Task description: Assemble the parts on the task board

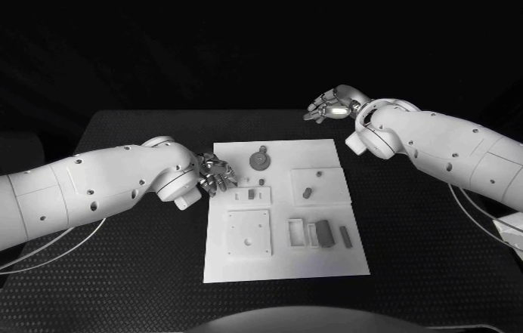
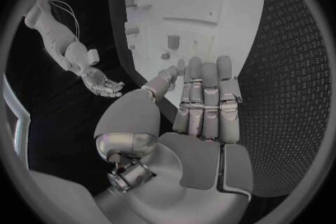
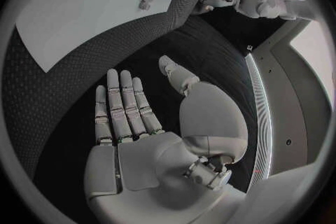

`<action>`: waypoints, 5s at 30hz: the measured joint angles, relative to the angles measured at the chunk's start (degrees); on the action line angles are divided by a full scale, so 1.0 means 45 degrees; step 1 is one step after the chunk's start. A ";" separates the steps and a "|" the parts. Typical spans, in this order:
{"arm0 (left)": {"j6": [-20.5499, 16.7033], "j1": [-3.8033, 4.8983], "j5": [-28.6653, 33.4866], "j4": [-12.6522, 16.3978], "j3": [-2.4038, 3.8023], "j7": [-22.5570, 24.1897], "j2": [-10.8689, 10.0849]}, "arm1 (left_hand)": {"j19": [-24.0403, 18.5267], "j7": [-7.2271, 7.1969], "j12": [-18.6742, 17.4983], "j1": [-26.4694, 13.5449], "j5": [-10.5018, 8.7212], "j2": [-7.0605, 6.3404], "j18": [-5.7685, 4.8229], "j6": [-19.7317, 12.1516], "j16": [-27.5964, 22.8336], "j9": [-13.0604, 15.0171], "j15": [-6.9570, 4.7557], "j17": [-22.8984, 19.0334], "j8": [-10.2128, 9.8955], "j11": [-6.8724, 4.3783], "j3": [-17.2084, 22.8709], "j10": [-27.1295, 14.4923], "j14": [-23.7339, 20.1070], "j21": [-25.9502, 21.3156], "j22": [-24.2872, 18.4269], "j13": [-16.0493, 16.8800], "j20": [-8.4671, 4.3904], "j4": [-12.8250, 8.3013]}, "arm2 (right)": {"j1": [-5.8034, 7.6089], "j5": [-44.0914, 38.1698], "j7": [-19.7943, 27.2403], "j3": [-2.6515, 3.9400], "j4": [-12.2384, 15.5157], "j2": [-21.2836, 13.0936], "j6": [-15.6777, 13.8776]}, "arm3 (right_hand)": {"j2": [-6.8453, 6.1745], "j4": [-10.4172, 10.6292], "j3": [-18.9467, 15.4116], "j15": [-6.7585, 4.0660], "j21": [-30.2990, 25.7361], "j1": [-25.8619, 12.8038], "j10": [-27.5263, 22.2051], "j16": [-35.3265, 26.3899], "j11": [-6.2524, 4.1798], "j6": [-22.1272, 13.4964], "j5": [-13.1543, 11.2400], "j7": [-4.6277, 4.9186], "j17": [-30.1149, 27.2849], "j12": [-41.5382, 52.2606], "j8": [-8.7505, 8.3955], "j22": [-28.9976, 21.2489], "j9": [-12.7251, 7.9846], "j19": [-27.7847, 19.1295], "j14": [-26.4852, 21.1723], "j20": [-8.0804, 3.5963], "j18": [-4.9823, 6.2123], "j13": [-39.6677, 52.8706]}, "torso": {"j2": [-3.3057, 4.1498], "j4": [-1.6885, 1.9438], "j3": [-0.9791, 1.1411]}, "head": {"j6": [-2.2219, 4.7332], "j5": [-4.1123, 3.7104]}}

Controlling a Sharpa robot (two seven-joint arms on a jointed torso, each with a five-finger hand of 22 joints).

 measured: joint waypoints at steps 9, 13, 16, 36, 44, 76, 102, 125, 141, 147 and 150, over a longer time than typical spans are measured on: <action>0.0100 -0.0017 -0.0398 0.0163 -0.0002 -0.0180 0.0256 | 0.0115 -0.0060 0.0000 -0.0100 -0.0003 -0.0100 0.0000 0.0068 0.0050 0.0000 -0.0062 0.0049 0.0001 -0.0050 -0.0001 0.0140 0.0068 0.0098 -0.0001 0.0022 -0.0022 0.0000 | 0.0000 0.0004 -0.0001 0.0000 0.0005 0.0015 0.0001 | 0.0000 0.0000 0.0000 0.0000 0.0000 0.0000 0.0000 0.0000 0.0000 -0.0032 0.0000 0.0032 0.0000 0.0000 0.0000 0.0011 0.0001 0.0000 0.0000 0.0000 0.0001 -0.0014 | 0.0009 -0.0013 -0.0012 | -0.0106 0.0013; 0.0271 -0.0028 -0.0661 0.0210 -0.0002 -0.0262 0.0263 | 0.0115 -0.0076 0.0000 -0.0133 -0.0017 -0.0133 0.0000 0.0084 0.0050 0.0000 -0.0080 0.0056 0.0034 -0.0051 -0.0001 0.0142 0.0090 0.0098 -0.0002 0.0021 -0.0021 0.0000 | 0.0000 0.0005 -0.0001 0.0000 0.0002 0.0011 0.0002 | 0.0000 0.0000 0.0000 0.0000 -0.0048 0.0000 0.0000 0.0000 0.0000 -0.0033 0.0000 0.0032 0.0000 0.0000 0.0000 0.0011 0.0001 0.0000 0.0000 0.0000 0.0000 -0.0015 | 0.0009 -0.0018 -0.0015 | -0.0143 0.0006; 0.0414 -0.0034 -0.0925 0.0213 -0.0002 -0.0338 0.0263 | 0.0186 -0.0065 0.0078 -0.0152 0.0013 -0.0151 -0.0001 0.0159 0.0148 0.0001 -0.0117 0.0108 0.0048 -0.0075 -0.0001 0.0168 0.0163 0.0192 -0.0002 0.0063 -0.0085 0.0000 | 0.0000 0.0007 -0.0001 0.0000 -0.0001 0.0011 0.0002 | 0.0000 0.0000 0.0000 0.0000 -0.0048 0.0000 0.0000 0.0000 0.0000 -0.0033 0.0000 0.0032 0.0000 0.0000 0.0000 0.0011 0.0001 0.0000 0.0000 0.0000 0.0000 -0.0015 | 0.0007 -0.0016 -0.0011 | -0.0183 -0.0001; 0.0857 -0.0191 -0.2182 0.0090 0.0001 -0.0552 0.0527 | 0.0523 -0.0167 0.0455 -0.0269 0.0764 -0.0268 -0.0003 0.0445 0.0651 0.0000 -0.0275 0.0364 0.0073 -0.0212 0.0018 0.0441 0.0502 0.0752 -0.0005 0.0364 -0.0297 -0.0087 | 0.0000 0.0012 -0.0001 0.0000 -0.0001 0.0046 0.0007 | 0.0000 0.0000 0.0000 0.0000 -0.0048 0.0000 0.0000 0.0000 0.0000 -0.0032 0.0000 0.0031 0.0000 0.0000 0.0000 0.0033 -0.0010 0.0000 0.0000 0.0000 0.0000 -0.0040 | -0.0004 -0.0007 -0.0015 | -0.0294 0.0011; 0.0934 -0.0241 -0.2475 0.0032 0.0000 -0.0568 0.0481 | 0.0547 -0.0171 0.0547 -0.0377 0.0773 -0.0315 -0.0003 0.0535 0.0790 0.0000 -0.0305 0.0390 0.0074 -0.0281 0.0019 0.0509 0.0552 0.0887 0.0005 0.0429 -0.0315 -0.0090 | 0.0000 0.0013 -0.0001 0.0000 0.0008 0.0024 0.0007 | 0.0000 0.0000 0.0000 0.0000 -0.0047 0.0000 0.0000 0.0000 0.0000 -0.0078 0.0000 -0.0015 0.0000 0.0000 0.0000 0.0032 -0.0010 0.0000 0.0000 0.0000 0.0001 -0.0053 | 0.0006 -0.0011 -0.0016 | -0.0348 -0.0013; 0.1261 -0.0385 -0.2714 -0.0236 0.0033 -0.0574 0.0573 | 0.0578 -0.0179 0.0878 -0.0604 0.0989 -0.0298 -0.0004 0.0632 0.1086 0.0008 -0.0405 0.0460 0.0496 -0.0344 -0.0024 0.0570 0.0533 0.1283 0.0000 0.0640 -0.0369 -0.0120 | -0.0001 0.0019 0.0002 0.0000 0.0022 0.0045 0.0009 | 0.0000 0.0000 0.0000 0.0000 -0.0098 0.0000 0.0000 0.0000 0.0000 -0.0076 0.0000 -0.0016 0.0000 0.0000 0.0000 0.0066 -0.0020 0.0000 0.0000 0.0000 -0.0114 -0.0087 | 0.0000 -0.0006 -0.0016 | -0.0427 0.0026; 0.1345 -0.0443 -0.2743 -0.0218 0.0045 -0.0533 0.0529 | 0.0536 -0.0203 0.0917 -0.0597 0.1088 -0.0293 -0.0004 0.0613 0.1141 0.0034 -0.0421 0.0468 0.0437 -0.0346 -0.0003 0.0571 0.0516 0.1381 -0.0003 0.0695 -0.0368 -0.0208 | -0.0004 0.0022 0.0004 0.0000 0.0000 0.0051 0.0015 | 0.0000 0.0000 0.0000 0.0000 -0.0097 0.0000 0.0000 -0.0047 0.0000 -0.0072 0.0000 -0.0018 0.0000 0.0000 0.0000 0.0076 -0.0029 0.0000 0.0000 0.0000 -0.0107 -0.0109 | 0.0002 -0.0011 -0.0015 | -0.0463 0.0024; 0.1638 -0.0461 -0.2655 -0.0308 0.0041 -0.0457 0.0489 | 0.0510 -0.0203 0.1086 -0.0597 0.1289 -0.0293 -0.0006 0.0654 0.1341 0.0126 -0.0447 0.0479 0.0517 -0.0369 0.0086 0.0593 0.0488 0.1626 -0.0003 0.0796 -0.0485 -0.0237 | -0.0016 0.0024 0.0004 -0.0002 -0.0008 0.0060 0.0017 | 0.0000 0.0000 0.0000 0.0000 -0.0097 0.0000 0.0000 -0.0046 0.0000 -0.0071 0.0000 -0.0020 0.0000 0.0000 0.0045 0.0100 -0.0039 0.0000 0.0000 0.0000 -0.0105 -0.0146 | 0.0002 -0.0011 -0.0016 | -0.0483 0.0026; 0.1745 -0.0450 -0.2626 -0.0571 0.0038 -0.0473 0.0763 | 0.0489 -0.0219 0.1487 -0.0596 0.2698 -0.0294 -0.0008 0.0669 0.1742 0.0786 -0.0538 0.0542 0.0814 -0.0371 0.0004 0.0595 0.0583 0.2146 0.0003 0.1009 -0.0498 -0.0251 | -0.0019 0.0025 0.0004 -0.0002 -0.0001 0.0058 0.0017 | 0.0000 0.0000 0.0000 0.0000 -0.0097 0.0000 0.0000 -0.0046 0.0000 -0.0070 0.0000 -0.0020 0.0000 0.0000 0.0045 0.0111 -0.0037 0.0000 0.0000 0.0000 -0.0103 -0.0157 | 0.0002 -0.0012 -0.0007 | -0.0508 0.0034; 0.1818 -0.0439 -0.2775 -0.0637 0.0034 -0.0568 0.0882 | 0.0491 -0.0223 0.1695 -0.0597 0.2995 -0.0295 -0.0009 0.0672 0.1961 0.0879 -0.0563 0.0549 0.1001 -0.0418 -0.0046 0.0552 0.0611 0.2511 0.0002 0.1142 -0.0505 -0.0244 | -0.0019 0.0025 0.0004 -0.0001 0.0005 0.0059 0.0016 | 0.0000 0.0000 0.0000 0.0000 -0.0097 0.0000 0.0000 -0.0046 0.0000 -0.0070 0.0000 -0.0020 0.0000 0.0000 0.0045 0.0110 -0.0037 0.0000 0.0000 0.0000 -0.0103 -0.0156 | 0.0002 -0.0013 0.0000 | -0.0525 0.0040; 0.1871 -0.0434 -0.2901 -0.0642 0.0034 -0.0608 0.0924 | 0.0496 -0.0224 0.1767 -0.0599 0.3232 -0.0297 -0.0009 0.0672 0.2024 0.1042 -0.0566 0.0548 0.1011 -0.0418 -0.0065 0.0552 0.0608 0.2605 0.0002 0.1159 -0.0511 -0.0251 | -0.0020 0.0025 0.0004 -0.0001 0.0006 0.0058 0.0016 | 0.0000 0.0000 0.0000 0.0000 -0.0097 0.0000 0.0000 -0.0046 0.0000 -0.0070 0.0000 -0.0021 0.0001 0.0000 0.0045 0.0109 -0.0037 0.0000 0.0000 0.0000 -0.0104 -0.0156 | 0.0002 -0.0015 0.0000 | -0.0530 0.0040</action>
